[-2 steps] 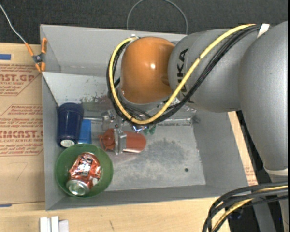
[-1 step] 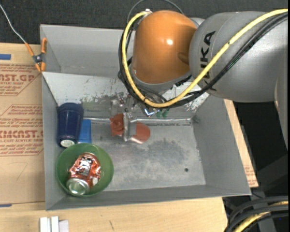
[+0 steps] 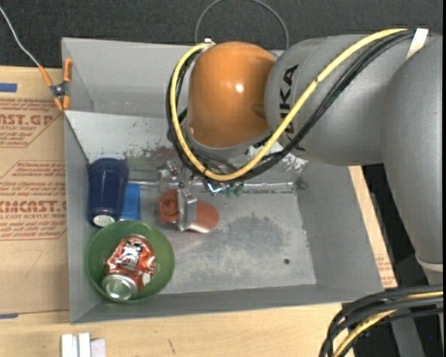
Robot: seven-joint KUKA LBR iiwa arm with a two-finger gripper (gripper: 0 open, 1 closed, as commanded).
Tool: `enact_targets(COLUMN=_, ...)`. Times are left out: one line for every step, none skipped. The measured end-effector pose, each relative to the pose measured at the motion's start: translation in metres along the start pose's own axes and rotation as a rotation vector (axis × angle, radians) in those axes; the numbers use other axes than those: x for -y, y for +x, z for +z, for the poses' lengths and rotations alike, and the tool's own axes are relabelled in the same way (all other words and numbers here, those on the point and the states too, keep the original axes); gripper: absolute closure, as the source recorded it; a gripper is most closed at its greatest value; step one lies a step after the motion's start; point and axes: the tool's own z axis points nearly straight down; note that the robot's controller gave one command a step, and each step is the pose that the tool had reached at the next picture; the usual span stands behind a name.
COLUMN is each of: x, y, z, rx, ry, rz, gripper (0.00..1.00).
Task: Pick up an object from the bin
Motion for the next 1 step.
enact_targets(x=0.0432, y=0.0305, z=-0.0022, rx=0.012, ry=0.004, rz=-0.023, gripper=1.0)
